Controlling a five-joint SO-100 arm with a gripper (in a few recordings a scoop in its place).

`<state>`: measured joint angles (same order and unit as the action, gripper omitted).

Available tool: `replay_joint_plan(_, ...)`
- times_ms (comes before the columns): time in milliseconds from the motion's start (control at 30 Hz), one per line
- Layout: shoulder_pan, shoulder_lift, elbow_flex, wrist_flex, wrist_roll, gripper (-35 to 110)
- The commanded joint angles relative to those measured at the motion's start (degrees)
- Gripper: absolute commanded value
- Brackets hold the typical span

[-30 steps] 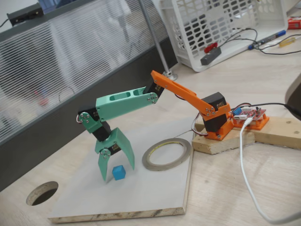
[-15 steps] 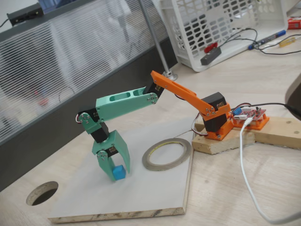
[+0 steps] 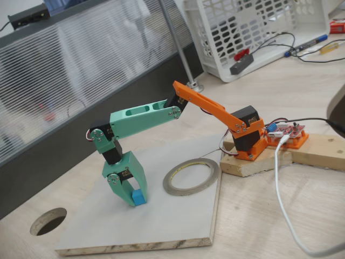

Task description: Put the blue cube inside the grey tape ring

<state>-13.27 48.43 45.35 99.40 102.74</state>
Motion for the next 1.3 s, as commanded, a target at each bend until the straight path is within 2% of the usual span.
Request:
replay_joint_plan(0, 0.09, 2.02, 0.18, 0.09, 0.70, 9)
replay_joint_plan(167, 0.09, 11.78, 0.97, 0.09, 0.53, 9)
replay_joint_plan(533, 0.70, 29.97, 21.88, 0.09, 0.35, 9)
replay_joint_plan(833, 17.93, 33.84, 26.10, 0.09, 0.26, 9)
replay_joint_plan(1033, 18.63, 35.33, 31.11, 0.09, 0.26, 9)
replay_joint_plan(1267, 17.84, 53.79, 48.69, -2.55, 0.26, 9)
